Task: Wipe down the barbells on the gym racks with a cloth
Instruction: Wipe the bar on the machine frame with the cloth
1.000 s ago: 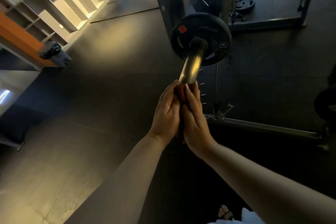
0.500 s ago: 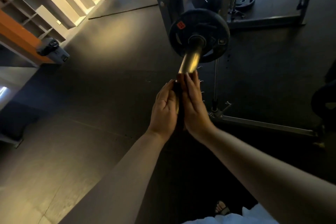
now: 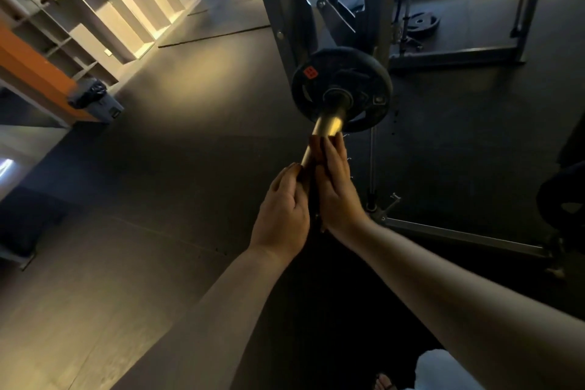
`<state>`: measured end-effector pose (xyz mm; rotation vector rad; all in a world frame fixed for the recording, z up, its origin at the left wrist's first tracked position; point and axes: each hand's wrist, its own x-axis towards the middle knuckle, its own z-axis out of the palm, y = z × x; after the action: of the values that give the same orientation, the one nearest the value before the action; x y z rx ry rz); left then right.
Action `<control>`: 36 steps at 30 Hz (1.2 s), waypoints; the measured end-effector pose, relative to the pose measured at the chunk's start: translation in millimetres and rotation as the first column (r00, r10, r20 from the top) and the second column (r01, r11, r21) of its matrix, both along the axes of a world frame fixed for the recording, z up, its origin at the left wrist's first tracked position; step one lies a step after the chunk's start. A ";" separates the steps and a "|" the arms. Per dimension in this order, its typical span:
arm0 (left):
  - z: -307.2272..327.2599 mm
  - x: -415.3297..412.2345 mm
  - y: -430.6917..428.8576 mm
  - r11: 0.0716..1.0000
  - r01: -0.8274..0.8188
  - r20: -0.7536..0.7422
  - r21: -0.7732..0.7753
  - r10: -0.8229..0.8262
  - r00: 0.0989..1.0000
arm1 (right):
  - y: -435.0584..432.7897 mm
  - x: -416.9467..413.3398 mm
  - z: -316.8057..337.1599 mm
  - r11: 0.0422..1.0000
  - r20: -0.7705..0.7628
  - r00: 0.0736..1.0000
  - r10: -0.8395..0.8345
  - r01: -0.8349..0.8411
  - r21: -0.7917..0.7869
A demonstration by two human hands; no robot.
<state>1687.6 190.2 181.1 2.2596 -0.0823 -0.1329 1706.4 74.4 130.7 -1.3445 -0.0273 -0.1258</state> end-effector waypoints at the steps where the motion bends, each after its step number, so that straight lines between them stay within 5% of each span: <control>1: 3.8 0.2 -1.6 0.998 0.019 -0.007 0.063 -0.018 1.000 | -6.1 12.6 6.8 1.000 -0.045 0.999 -0.008 0.010 0.029; 4: 10.1 4.2 -4.4 0.988 0.036 -0.027 0.150 -0.032 0.999 | -11.3 22.9 8.2 0.998 -0.080 0.997 0.000 0.005 0.060; 10: 9.0 21.8 -11.2 0.996 -0.010 -0.062 0.091 0.016 0.998 | -29.4 31.0 -13.6 0.910 0.242 0.969 0.043 0.062 -0.410; 16: 11.0 18.5 -14.2 0.988 -0.038 -0.033 0.152 0.043 0.999 | -86.6 118.2 5.3 0.728 0.175 0.967 0.183 -0.014 -0.685; 20: 8.7 22.3 -14.7 0.986 -0.078 0.009 0.144 0.078 0.997 | -56.7 85.7 7.5 0.788 0.212 0.970 0.122 0.035 -0.614; 25: 6.9 21.3 -16.2 0.979 -0.202 0.039 0.023 0.201 0.979 | -70.2 73.2 12.5 0.636 0.372 0.813 0.448 0.003 -0.771; 28: 7.7 14.2 -14.4 0.959 -0.284 0.003 0.020 0.284 0.959 | -82.4 105.3 24.7 0.541 0.302 0.853 0.426 0.027 -0.841; 31: 10.1 3.0 -17.9 0.955 -0.297 -0.017 0.026 0.297 0.955 | -71.4 101.7 34.1 0.544 0.181 0.927 0.329 -0.029 -0.839; 36: 5.9 -24.6 -16.2 0.954 -0.301 0.054 0.016 0.300 0.953 | -50.6 38.2 34.6 0.421 0.197 0.799 0.568 -0.077 -0.904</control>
<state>1663.0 174.0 187.0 2.2706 0.2374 0.0870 1744.6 23.8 165.3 -2.2908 -0.9314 -0.0982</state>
